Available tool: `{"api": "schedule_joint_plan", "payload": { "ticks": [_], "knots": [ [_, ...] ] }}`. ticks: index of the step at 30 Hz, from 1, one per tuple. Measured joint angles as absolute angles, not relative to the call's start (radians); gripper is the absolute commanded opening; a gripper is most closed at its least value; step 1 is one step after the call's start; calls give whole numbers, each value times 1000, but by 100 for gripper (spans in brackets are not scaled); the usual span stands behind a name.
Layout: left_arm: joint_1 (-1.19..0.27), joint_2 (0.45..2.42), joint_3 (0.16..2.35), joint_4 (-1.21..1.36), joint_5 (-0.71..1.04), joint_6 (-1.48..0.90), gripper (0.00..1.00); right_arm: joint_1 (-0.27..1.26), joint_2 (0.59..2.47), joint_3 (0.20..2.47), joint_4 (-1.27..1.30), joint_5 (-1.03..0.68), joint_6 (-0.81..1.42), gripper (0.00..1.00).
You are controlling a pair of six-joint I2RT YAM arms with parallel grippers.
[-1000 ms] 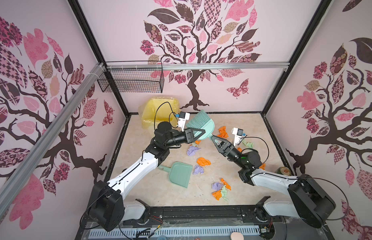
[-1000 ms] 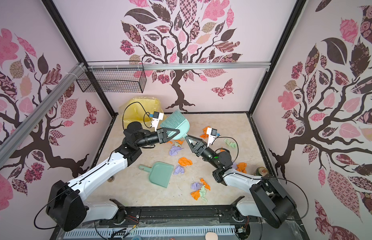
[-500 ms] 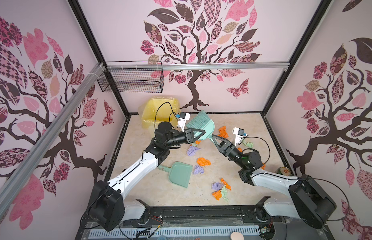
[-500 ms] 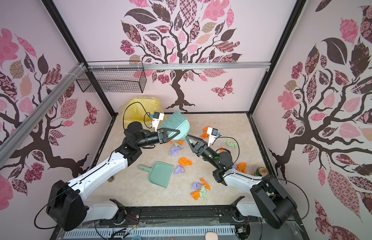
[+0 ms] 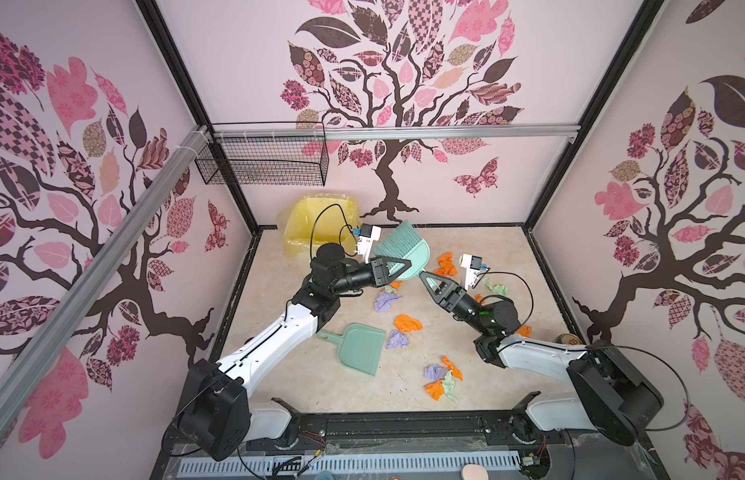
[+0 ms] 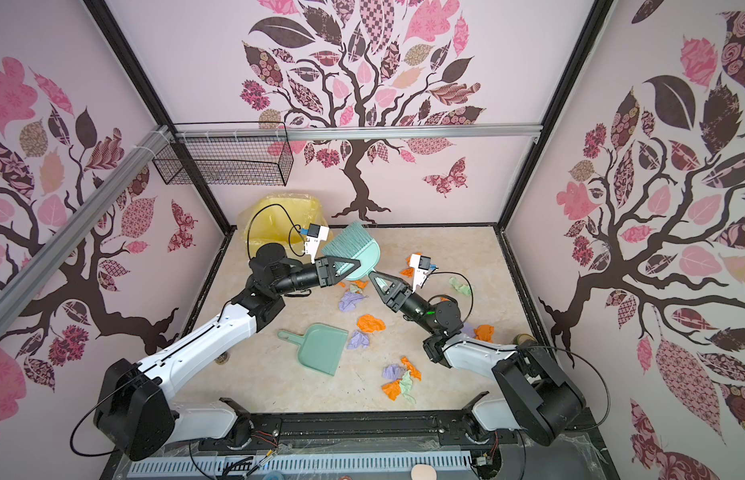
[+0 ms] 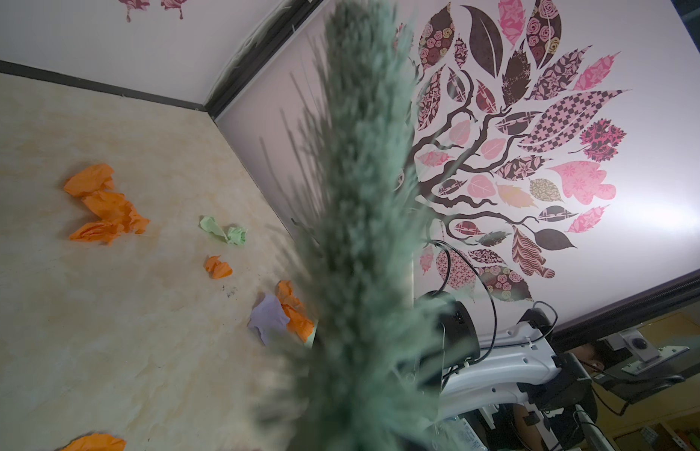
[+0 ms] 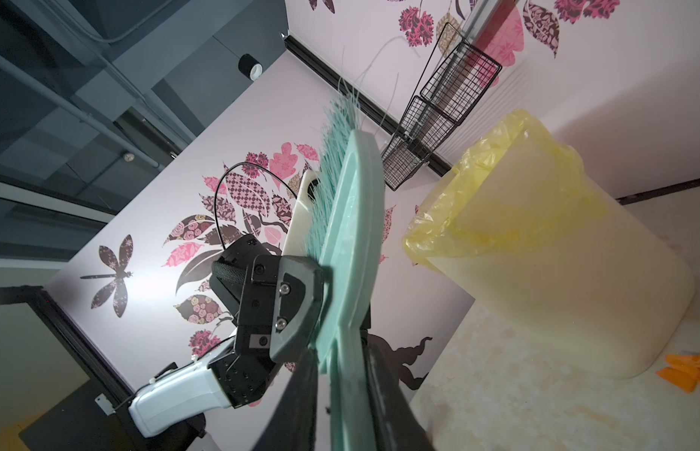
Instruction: Sweep away the paper scraps from the table
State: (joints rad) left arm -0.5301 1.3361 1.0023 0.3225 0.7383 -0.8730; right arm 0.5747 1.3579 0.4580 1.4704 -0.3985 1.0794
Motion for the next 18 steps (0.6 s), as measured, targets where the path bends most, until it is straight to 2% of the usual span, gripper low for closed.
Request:
{"api": "schedule_joint_plan", "payload": {
  "ticks": [8,12,18],
  "knots": [
    [-529,1340,1002,343,746,-860,0,575,1358,458,1483,-398,1115,5],
    [-529,1340,1002,344,746,-855,1,575,1358,458,1485,-398,1127,2],
    [-530,1345,1002,310,741,-831,67,575,1353,458,1451,-394,1098,0]
  ]
}}
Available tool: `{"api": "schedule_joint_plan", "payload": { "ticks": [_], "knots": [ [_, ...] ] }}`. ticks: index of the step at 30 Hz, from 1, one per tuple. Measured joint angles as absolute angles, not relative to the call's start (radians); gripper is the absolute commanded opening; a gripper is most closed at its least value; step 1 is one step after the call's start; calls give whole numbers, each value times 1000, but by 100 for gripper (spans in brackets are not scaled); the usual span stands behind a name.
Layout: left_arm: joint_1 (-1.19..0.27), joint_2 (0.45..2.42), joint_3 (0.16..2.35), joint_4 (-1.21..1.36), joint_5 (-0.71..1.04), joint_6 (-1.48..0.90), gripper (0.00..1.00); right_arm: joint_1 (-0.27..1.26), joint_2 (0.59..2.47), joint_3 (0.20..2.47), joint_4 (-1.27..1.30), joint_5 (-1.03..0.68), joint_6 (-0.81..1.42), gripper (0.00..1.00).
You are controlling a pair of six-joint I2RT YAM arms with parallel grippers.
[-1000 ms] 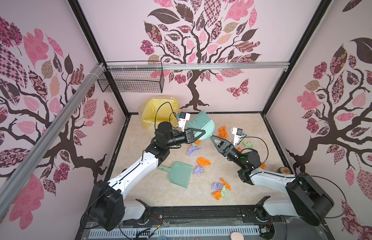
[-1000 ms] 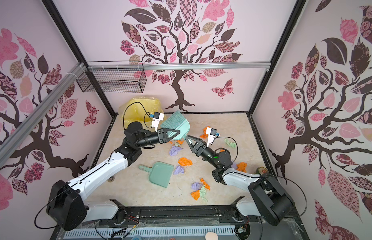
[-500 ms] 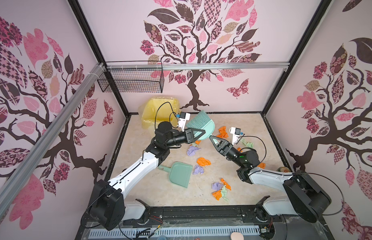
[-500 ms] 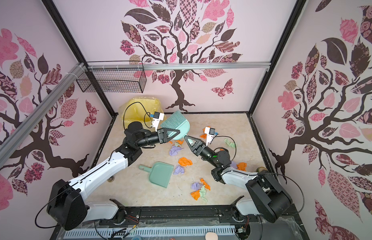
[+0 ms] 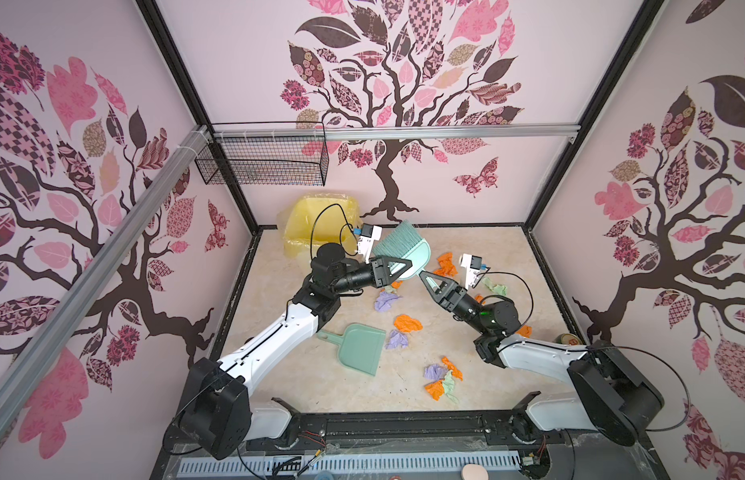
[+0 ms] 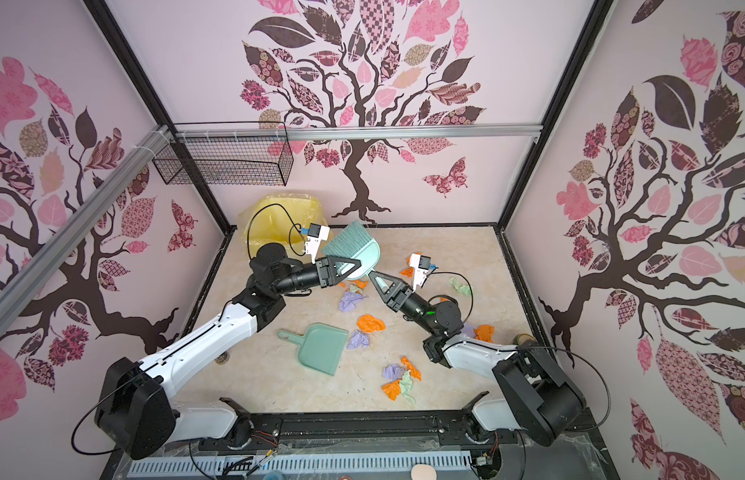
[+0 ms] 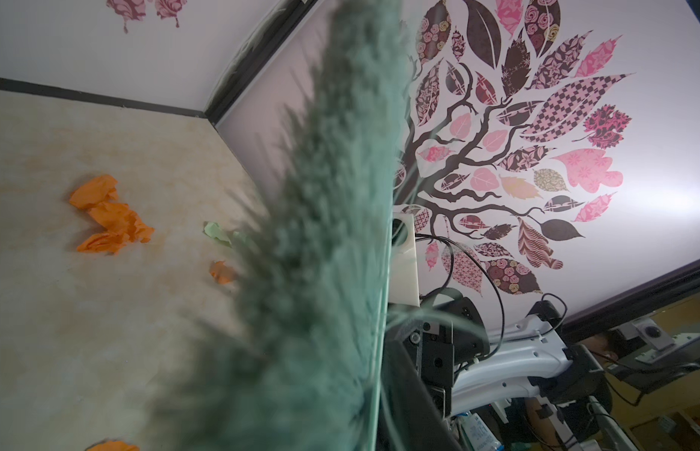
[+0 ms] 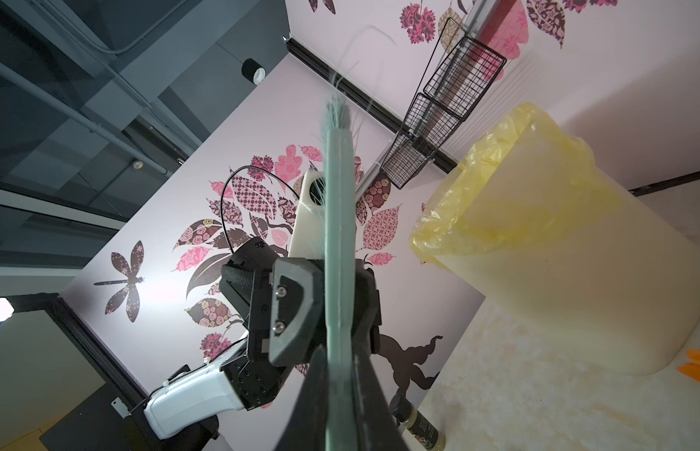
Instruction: Sweep away the paper scraps from the table
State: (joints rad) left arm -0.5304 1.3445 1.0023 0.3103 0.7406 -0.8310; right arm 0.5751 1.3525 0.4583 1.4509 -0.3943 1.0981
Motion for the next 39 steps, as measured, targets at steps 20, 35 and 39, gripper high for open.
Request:
{"api": "schedule_joint_plan", "payload": {
  "ticks": [20,35,39],
  "knots": [
    [-423,1119,1053,-334,707,-204,96,573,842,544,363,-185,731,0],
    [-205,716,790,-920,368,1164,96,571,816,709,-329,-3,443,0],
    [-57,827,764,-975,411,1424,94,571,816,691,-332,-23,443,0]
  ]
}}
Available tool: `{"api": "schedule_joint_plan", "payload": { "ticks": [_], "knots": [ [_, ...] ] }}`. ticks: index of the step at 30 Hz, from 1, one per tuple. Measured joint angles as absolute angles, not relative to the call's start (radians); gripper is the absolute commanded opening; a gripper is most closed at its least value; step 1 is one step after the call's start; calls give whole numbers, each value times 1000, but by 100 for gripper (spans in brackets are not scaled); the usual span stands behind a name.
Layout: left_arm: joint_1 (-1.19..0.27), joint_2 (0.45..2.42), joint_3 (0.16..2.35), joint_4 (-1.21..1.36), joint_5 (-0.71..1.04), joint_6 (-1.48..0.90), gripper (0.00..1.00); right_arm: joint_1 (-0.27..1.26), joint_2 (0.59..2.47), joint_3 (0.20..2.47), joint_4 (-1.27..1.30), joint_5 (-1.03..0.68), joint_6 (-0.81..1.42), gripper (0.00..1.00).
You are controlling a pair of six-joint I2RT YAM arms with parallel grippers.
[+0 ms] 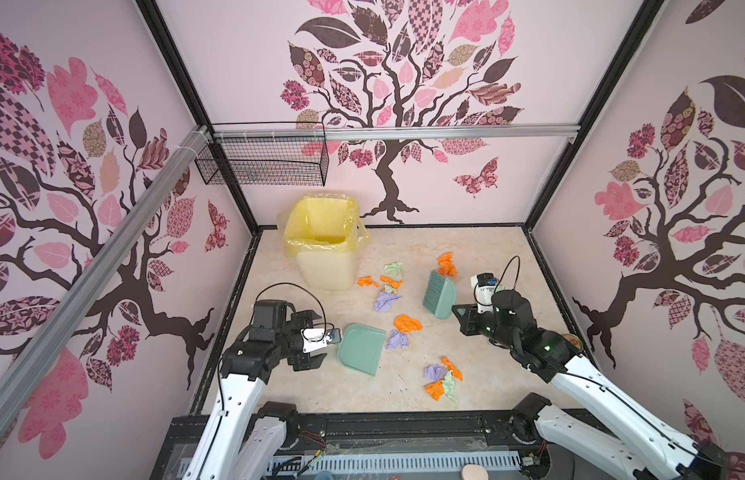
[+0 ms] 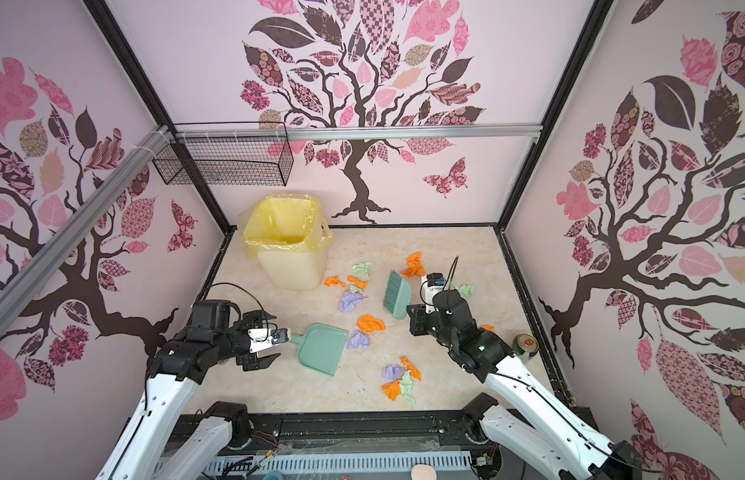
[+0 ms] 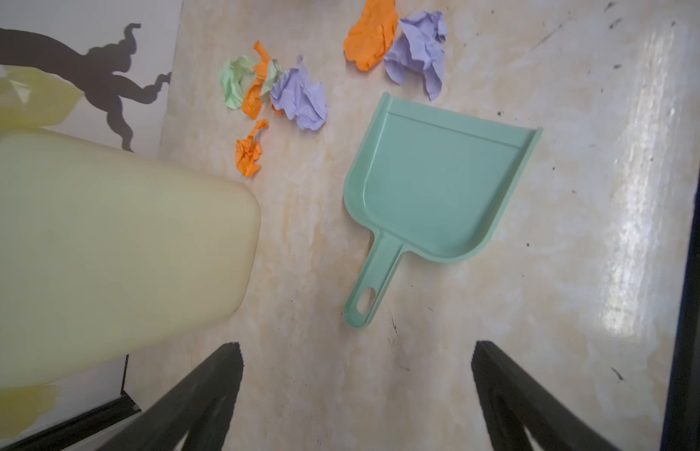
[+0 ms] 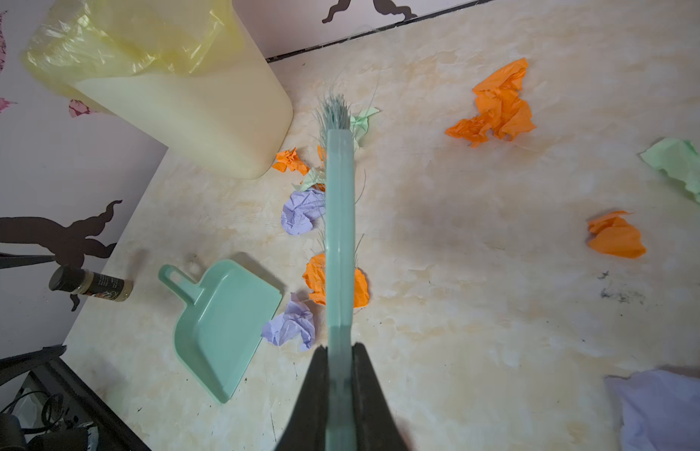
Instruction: Sweep away the paper scraps from the table
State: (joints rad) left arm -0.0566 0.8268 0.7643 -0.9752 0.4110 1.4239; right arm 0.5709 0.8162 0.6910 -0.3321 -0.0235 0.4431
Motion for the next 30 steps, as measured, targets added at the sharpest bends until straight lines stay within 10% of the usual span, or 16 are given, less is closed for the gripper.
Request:
{"api": "schedule_joint_plan", "payload": {
  "ticks": [30],
  "knots": [
    [60,1239,591,-614,649,1710,91,571,921,668,-242,-75,470,0]
  ]
}}
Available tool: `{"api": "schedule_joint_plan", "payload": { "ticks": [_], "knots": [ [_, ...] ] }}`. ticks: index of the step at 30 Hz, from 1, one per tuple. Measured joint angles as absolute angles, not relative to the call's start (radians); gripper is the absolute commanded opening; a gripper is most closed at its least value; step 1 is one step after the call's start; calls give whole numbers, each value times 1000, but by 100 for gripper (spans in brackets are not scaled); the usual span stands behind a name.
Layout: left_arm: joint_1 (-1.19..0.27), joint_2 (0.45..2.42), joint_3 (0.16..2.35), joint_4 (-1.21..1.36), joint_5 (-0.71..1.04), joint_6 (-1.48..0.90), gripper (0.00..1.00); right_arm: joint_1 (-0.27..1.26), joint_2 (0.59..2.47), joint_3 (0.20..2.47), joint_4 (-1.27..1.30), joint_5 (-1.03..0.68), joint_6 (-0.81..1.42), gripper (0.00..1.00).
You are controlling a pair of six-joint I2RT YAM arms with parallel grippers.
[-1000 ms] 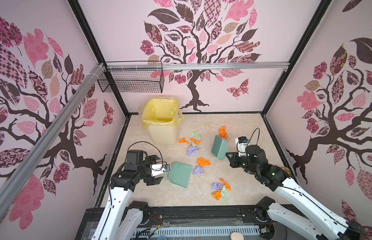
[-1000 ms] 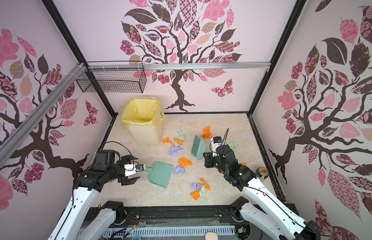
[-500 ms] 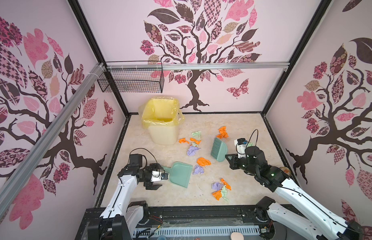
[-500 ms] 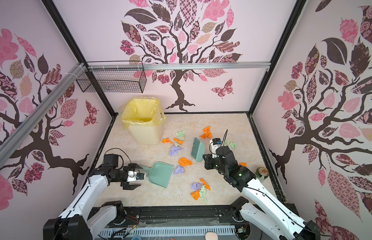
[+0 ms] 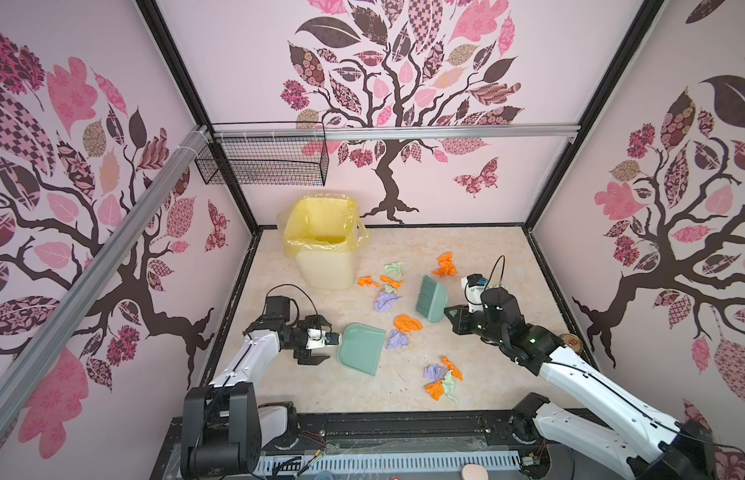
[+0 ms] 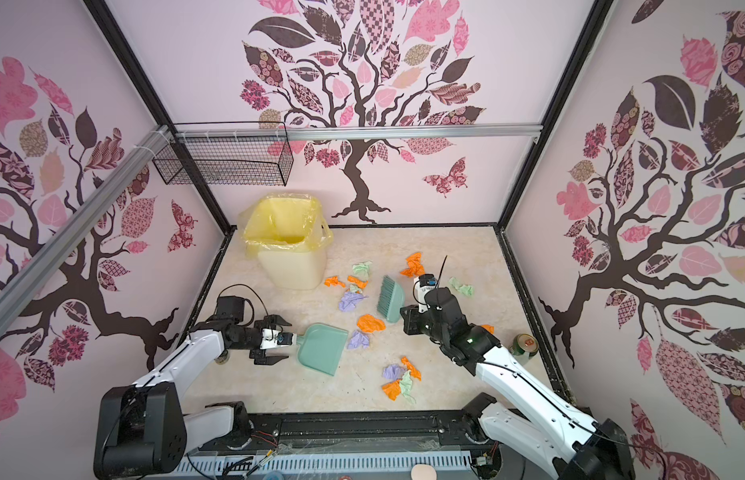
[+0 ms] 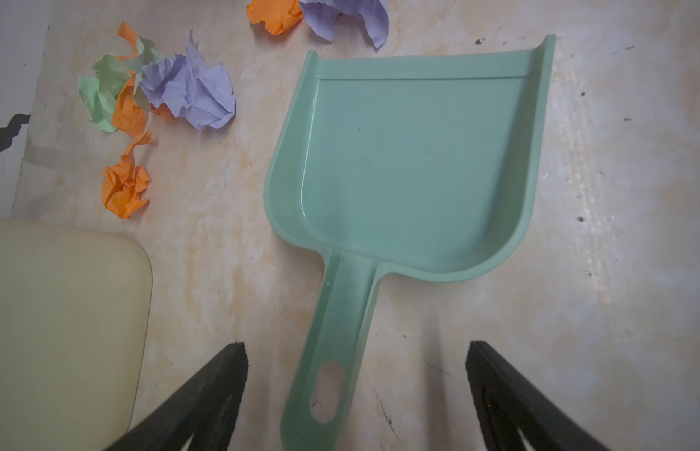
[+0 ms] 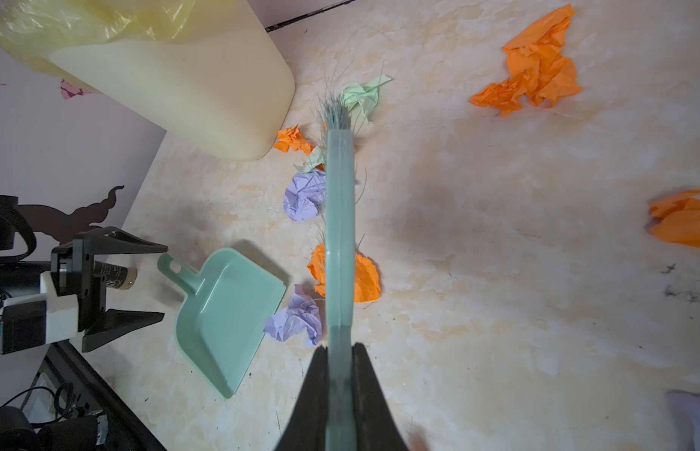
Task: Sweep away the paper scraps from the table
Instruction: 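Lower the left gripper onto the green dustpan handle and close it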
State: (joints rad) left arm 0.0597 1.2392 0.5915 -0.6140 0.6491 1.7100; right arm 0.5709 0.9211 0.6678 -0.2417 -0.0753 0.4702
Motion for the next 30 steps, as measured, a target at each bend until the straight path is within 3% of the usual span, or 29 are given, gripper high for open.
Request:
{"api": "schedule_joint_plan", "payload": {
  "ticks": [10,25,30],
  "knots": [
    [13,1332,594,-585,649,1700,87,571,948,668,-219,-76,470,0],
    [-14,1409,640,-534,664,1596,46,571,952,668,-197,-81,471,0],
    [-14,1409,644,-540,659,1578,39,571,952,668,-197,-82,471,0]
  ]
}}
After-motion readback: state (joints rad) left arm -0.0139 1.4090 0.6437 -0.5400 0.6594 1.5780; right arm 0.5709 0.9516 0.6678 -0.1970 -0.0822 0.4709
